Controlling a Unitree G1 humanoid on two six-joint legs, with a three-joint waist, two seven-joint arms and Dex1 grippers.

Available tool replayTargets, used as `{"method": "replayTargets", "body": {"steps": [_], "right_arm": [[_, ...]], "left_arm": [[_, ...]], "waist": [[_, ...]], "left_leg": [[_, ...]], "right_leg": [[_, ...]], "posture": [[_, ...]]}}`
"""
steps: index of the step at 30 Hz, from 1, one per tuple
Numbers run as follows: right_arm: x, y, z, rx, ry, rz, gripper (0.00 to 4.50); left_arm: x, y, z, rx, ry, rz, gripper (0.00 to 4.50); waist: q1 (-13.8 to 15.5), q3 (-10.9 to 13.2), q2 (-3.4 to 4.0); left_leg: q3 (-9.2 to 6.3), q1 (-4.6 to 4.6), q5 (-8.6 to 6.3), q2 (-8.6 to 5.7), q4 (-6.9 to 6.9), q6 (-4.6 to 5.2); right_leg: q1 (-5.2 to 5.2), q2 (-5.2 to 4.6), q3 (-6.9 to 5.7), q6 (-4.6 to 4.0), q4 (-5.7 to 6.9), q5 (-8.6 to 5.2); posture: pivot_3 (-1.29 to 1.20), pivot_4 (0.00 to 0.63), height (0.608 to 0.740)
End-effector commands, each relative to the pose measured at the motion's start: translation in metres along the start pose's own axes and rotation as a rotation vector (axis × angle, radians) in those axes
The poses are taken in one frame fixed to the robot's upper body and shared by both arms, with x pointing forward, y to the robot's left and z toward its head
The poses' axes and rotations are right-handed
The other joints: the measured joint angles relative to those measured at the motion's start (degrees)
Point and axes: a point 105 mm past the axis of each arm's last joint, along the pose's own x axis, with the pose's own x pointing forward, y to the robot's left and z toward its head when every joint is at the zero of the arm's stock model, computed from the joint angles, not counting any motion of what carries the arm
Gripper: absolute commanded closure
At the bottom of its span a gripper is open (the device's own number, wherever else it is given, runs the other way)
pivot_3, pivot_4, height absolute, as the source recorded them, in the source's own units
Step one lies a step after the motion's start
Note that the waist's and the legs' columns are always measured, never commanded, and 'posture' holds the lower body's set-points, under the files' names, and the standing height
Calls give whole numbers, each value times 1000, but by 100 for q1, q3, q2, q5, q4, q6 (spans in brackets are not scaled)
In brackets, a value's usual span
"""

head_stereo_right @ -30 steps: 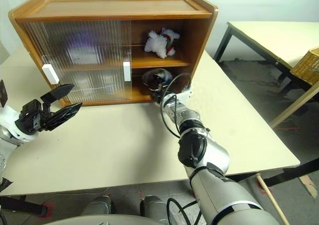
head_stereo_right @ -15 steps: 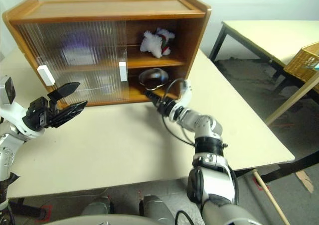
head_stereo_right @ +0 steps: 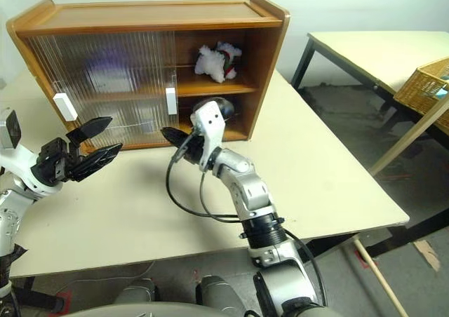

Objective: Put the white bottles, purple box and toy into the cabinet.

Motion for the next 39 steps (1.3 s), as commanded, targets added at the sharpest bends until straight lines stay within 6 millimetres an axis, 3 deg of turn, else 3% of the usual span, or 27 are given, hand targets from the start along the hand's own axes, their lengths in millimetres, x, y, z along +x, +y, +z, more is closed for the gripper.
{"method": "replayTargets", "body": {"steps": [1,4,7,11,15,25,39], "right_arm": [[16,-2,4,-12,-18,-37,4477],[32,-3,6,-30,-20,-68,4477],[45,-23,4,-162,22,-259,4477],[46,-43,1,-212,42,-439,4477],[41,-49,2,-198,39,-502,4477],[0,-71,21,-318,23,-692,4477],[-62,-127,16,-260,131,-1062,4477]], "left_arm": [[-1,0,-1,12,3,10,0],[-1,0,0,17,1,14,0],[-1,0,1,22,-5,20,0],[-1,0,0,24,-8,23,0],[-1,-1,-1,23,-11,25,0],[1,-1,-5,5,-16,16,0],[4,0,-7,-11,-18,3,0]], "waist": [[19,-1,-1],[23,-1,-1],[25,-3,0],[65,-9,-1],[78,-11,-3],[143,-12,-5],[102,-11,-4]], "left_leg": [[0,0,0,0,0,-1],[-1,-3,-1,0,-2,-4],[-3,-5,-3,1,-8,-7],[-6,-19,-4,6,-16,-9],[-4,-22,-11,8,-17,-19],[-2,-29,-13,6,-2,-25],[2,-33,-10,8,-11,-20]], "right_leg": [[-1,0,0,-3,0,1],[-6,-1,0,-40,0,18],[-15,-1,0,-63,0,24],[-34,-1,-7,-86,0,25],[-33,-1,-8,-61,1,35],[-33,-5,-6,-49,1,30],[-37,-3,-2,-33,1,22]], "posture": [[8,18,740],[11,15,740],[22,12,740],[23,11,740],[25,8,740],[-9,26,740],[-33,36,740]]}}
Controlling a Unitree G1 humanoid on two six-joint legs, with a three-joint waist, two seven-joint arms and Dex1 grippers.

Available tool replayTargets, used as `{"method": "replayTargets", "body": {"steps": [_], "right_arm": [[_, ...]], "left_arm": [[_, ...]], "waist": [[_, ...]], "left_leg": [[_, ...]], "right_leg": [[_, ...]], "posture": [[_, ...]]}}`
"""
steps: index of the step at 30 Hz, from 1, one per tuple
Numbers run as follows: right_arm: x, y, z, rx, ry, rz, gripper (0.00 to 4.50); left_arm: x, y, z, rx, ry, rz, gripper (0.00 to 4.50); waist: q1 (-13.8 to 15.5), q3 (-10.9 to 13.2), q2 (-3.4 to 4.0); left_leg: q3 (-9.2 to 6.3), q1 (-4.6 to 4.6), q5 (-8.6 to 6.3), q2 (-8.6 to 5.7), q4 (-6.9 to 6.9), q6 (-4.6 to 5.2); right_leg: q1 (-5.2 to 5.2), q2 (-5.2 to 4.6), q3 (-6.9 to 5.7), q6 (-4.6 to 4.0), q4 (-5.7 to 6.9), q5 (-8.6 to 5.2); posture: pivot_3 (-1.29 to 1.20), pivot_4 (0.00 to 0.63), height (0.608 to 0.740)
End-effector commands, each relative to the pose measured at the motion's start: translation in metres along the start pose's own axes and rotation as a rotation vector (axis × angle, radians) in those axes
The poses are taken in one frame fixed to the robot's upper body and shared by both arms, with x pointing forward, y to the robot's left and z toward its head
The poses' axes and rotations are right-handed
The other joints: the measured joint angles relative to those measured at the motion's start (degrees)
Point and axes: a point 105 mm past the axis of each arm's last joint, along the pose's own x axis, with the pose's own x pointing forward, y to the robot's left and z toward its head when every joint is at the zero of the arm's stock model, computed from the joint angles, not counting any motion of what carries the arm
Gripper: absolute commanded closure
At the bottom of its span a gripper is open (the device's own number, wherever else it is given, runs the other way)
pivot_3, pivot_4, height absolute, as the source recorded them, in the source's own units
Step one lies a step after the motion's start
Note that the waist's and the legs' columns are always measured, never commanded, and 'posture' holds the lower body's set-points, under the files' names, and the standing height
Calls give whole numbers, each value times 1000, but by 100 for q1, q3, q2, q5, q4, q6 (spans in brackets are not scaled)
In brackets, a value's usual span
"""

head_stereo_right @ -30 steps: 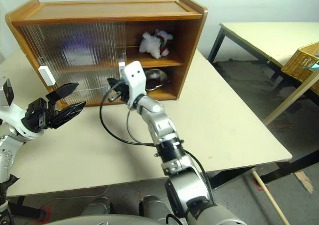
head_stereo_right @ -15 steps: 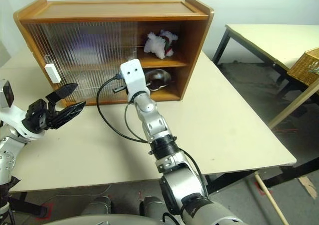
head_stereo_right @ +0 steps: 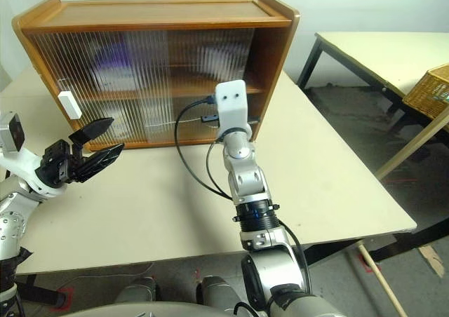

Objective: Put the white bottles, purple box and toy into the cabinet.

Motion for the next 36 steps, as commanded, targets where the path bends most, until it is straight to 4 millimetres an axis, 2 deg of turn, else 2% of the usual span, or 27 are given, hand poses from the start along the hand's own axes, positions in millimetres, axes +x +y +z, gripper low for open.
{"method": "replayTargets", "body": {"steps": [1,8,22,29,36], "right_arm": [[6,-23,-10,-17,63,-115,4477],[12,-32,-7,-43,60,-196,4477],[10,-50,-10,-69,50,-279,4477],[5,-42,-6,-60,35,-201,4477],[-8,-31,3,-71,14,-71,4477]], "left_arm": [[1,1,-3,1,14,-7,0],[2,1,-4,2,17,-9,0],[2,2,-2,8,18,-16,0],[3,3,-2,8,18,-24,0],[3,3,-3,7,17,-27,0]], "waist": [[-4,0,0],[-26,1,2],[-22,1,2],[-26,0,2],[-88,-2,1]], "left_leg": [[0,-1,0,0,0,0],[0,-16,-1,0,-5,-1],[0,-24,-1,0,-3,-1],[1,-29,-1,-1,3,0],[2,-28,0,-1,-2,1]], "right_leg": [[0,0,1,1,0,1],[-16,0,1,21,0,9],[-21,-1,0,24,0,10],[-21,-6,0,27,-1,18],[-22,-4,-2,33,-1,14]], "posture": [[-33,36,740],[-28,31,740],[-38,19,740],[-46,13,740],[-46,13,740]]}}
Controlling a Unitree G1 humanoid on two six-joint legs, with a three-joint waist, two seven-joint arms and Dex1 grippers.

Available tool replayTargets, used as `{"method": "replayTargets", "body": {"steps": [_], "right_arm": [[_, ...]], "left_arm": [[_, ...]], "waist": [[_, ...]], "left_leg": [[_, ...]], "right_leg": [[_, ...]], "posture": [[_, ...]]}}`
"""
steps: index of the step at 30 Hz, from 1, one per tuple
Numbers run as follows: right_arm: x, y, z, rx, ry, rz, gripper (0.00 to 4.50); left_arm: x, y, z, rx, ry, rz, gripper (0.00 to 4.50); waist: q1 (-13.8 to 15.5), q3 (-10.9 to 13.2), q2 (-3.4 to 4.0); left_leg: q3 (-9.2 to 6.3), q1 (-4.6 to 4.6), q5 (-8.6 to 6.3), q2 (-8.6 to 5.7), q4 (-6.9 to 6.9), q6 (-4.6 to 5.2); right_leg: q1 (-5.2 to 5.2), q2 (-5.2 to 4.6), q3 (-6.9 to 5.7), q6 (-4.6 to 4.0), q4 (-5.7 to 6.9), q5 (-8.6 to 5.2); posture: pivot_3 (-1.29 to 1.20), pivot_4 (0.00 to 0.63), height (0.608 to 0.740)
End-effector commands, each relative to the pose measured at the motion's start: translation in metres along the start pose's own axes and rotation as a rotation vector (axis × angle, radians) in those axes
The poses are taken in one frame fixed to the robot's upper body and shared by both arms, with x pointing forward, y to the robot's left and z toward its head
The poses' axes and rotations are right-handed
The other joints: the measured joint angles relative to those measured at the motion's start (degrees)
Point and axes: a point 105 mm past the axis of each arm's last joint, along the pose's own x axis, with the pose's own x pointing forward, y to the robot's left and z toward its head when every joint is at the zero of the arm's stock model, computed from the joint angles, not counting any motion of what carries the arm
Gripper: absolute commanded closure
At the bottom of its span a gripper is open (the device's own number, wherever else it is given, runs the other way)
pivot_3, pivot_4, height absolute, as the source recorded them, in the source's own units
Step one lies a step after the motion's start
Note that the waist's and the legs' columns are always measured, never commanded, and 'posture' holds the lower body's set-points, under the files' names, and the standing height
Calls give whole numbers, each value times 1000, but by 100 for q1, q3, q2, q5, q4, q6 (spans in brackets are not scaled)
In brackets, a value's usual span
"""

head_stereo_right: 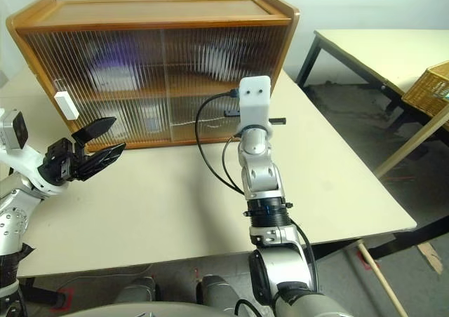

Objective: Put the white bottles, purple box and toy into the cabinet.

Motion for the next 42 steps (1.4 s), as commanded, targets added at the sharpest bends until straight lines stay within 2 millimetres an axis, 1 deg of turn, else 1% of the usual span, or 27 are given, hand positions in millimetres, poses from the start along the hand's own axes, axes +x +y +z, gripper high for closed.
{"method": "replayTargets", "body": {"steps": [1,2,3,4,6,8,10,12,13,14,16,18,20,23,24,26,30,32,34,38,40,41,42], "right_arm": [[-8,6,1,-24,-3,67,4477],[-11,5,2,-41,-4,72,4121],[-13,5,3,-53,-7,80,3934],[-16,6,3,-60,-11,94,3535],[-24,11,6,-74,-37,158,2797],[-36,20,7,-59,-60,275,2107],[-48,26,1,4,-44,421,1349],[-58,27,-7,51,-15,531,608],[-62,27,-12,89,1,595,245],[-67,26,-19,175,34,671,37],[-75,18,-31,305,93,756,37],[-77,9,-40,292,101,746,37],[-77,-1,-47,288,82,709,37],[-80,-16,-63,289,69,619,37],[-80,-18,-66,293,63,587,37],[-84,-19,-71,282,47,575,37],[-95,-23,-88,258,24,516,37],[-102,-27,-95,243,16,481,37],[-108,-30,-99,230,3,452,37],[-118,-36,-101,226,-19,413,37],[-123,-39,-102,218,-28,386,37],[-126,-40,-103,216,-29,373,37],[-129,-40,-104,214,-28,364,37]], "left_arm": [[1,0,-2,4,7,-5,0],[1,0,-2,3,7,-4,0],[1,0,-2,3,7,-5,0],[1,0,-2,3,7,-5,0],[1,0,-2,2,7,-4,0],[1,1,-3,1,7,-3,0],[0,1,-4,-2,7,3,0],[-2,2,-5,-8,5,14,0],[-4,3,-6,-14,1,27,0],[-6,4,-8,-22,-4,45,0],[-12,5,-13,-34,-8,82,0],[-18,6,-17,-40,-11,115,0],[-25,8,-21,-42,-27,176,0],[-44,17,-36,-25,-37,374,0],[-52,20,-43,-21,-16,440,0],[-62,20,-52,8,-3,516,0],[-106,27,-80,77,62,801,0],[-127,24,-91,131,101,905,0],[-141,18,-96,166,110,991,0],[-151,5,-94,228,94,1091,0],[-149,-4,-94,256,104,1099,0],[-148,-8,-96,264,113,1097,0],[-147,-12,-97,268,121,1095,0]], "waist": [[-18,-1,-1],[-22,-1,-1],[-25,-1,0],[-28,-1,0],[-28,-2,-1],[-28,-3,-2],[-27,-5,-4],[-27,-6,-6],[-29,-7,-7],[-29,-7,-7],[-32,-9,-9],[-31,-10,-13],[-38,-10,-14],[-60,-18,-4],[-72,-18,-5],[-109,-17,-4],[-143,-20,0],[-149,-20,0],[-151,-18,2],[-149,4,-6],[-144,13,-13],[-142,17,-17],[-143,22,-17]], "left_leg": [[0,1,0,0,0,0],[0,2,0,0,0,1],[0,2,1,0,1,1],[0,2,2,0,1,3],[0,4,3,0,3,5],[1,6,4,0,6,6],[1,9,4,0,8,6],[5,11,4,-2,14,6],[5,12,4,-3,16,5],[7,15,5,-6,19,5],[10,27,7,-10,23,5],[13,46,8,-21,23,3],[11,67,9,-23,24,3],[11,96,9,-23,21,4],[11,103,8,-25,19,4],[9,103,8,-24,14,4],[5,104,8,-25,8,3],[2,105,5,-26,6,1],[-1,102,0,-26,3,-5],[-3,97,-11,-34,3,-21],[-6,98,-26,-37,3,-44],[-8,100,-46,-38,3,-77],[-11,103,-57,-38,3,-90]], "right_leg": [[1,0,0,1,0,0],[2,0,0,1,0,0],[2,0,0,2,0,0],[3,0,0,3,0,0],[6,1,0,5,0,1],[11,1,-1,8,0,1],[16,2,-1,12,0,-1],[22,3,0,66,0,-33],[24,3,1,67,0,-35],[27,3,5,67,0,-35],[41,3,9,63,0,-43],[59,3,12,41,-1,-64],[80,2,14,38,0,-69],[105,0,17,37,-1,-72],[112,-1,17,39,-1,-76],[109,0,16,39,-1,-76],[109,1,16,39,-2,-77],[110,1,15,38,-1,-83],[106,0,16,38,-2,-91],[106,-6,18,43,-3,-107],[105,-9,18,44,-3,-115],[103,-9,18,45,-3,-119],[97,-9,18,48,-4,-127]], "posture": [[-46,13,740],[-46,13,740],[-46,13,740],[-46,13,740],[-55,12,740],[-56,13,740],[-56,13,740],[-56,13,740],[-58,13,740],[-60,14,740],[-62,16,740],[-64,16,740],[-73,16,740],[-85,16,740],[-86,17,740],[-87,18,740],[-85,21,740],[-82,22,740],[-72,27,740],[-66,34,740],[-61,42,740],[-63,47,740],[-69,49,740]]}}
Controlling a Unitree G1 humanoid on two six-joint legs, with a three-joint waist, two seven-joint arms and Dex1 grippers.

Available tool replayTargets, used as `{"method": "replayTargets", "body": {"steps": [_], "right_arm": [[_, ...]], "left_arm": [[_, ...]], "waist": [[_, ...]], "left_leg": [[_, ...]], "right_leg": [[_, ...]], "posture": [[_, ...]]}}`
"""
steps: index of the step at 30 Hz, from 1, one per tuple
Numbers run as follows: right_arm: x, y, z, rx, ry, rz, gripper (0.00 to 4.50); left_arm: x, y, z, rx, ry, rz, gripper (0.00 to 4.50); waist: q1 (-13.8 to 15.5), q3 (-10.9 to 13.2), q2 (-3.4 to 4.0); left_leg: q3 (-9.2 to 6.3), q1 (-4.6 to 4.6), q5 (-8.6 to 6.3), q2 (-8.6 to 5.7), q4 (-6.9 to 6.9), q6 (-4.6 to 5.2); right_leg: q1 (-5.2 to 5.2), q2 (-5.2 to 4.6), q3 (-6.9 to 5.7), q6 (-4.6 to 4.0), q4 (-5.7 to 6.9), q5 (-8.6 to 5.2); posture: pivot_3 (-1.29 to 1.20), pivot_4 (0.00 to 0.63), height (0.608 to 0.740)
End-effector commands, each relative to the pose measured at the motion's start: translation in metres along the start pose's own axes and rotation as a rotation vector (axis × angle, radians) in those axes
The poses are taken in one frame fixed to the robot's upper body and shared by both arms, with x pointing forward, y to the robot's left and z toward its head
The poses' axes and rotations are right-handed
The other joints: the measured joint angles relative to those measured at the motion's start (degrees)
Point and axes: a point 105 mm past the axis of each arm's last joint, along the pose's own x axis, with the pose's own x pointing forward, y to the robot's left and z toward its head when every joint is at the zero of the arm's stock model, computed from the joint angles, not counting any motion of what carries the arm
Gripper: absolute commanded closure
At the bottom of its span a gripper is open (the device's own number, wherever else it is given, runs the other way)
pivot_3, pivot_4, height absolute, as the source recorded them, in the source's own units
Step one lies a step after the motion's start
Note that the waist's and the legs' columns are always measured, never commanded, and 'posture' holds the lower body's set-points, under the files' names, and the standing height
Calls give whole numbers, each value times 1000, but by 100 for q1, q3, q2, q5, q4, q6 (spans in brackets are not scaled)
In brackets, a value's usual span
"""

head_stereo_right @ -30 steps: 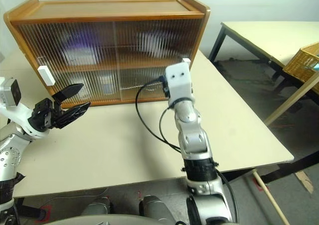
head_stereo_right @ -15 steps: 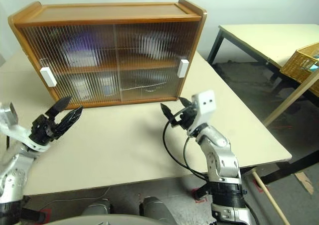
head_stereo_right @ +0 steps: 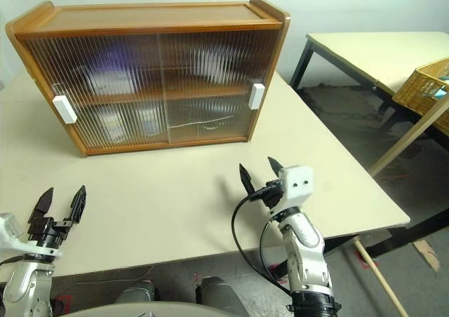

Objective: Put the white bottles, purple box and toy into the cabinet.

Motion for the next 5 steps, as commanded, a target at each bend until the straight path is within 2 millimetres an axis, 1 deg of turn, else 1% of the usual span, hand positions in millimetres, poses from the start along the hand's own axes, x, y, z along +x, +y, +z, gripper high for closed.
{"method": "replayTargets", "body": {"steps": [1,5], "right_arm": [[-10,0,-3,-17,-6,-41,37],[-15,-3,-6,-19,-6,-70,37]], "left_arm": [[-9,-11,0,45,1,-18,0],[-16,-16,-10,56,31,-33,0]], "waist": [[0,10,2],[-7,29,6]], "left_leg": [[-2,4,-11,0,1,-9],[3,-5,-31,-1,1,-19]], "right_leg": [[-5,0,0,1,0,-9],[-8,-7,1,-1,0,-20]], "posture": [[-72,50,740],[-87,51,740]]}}
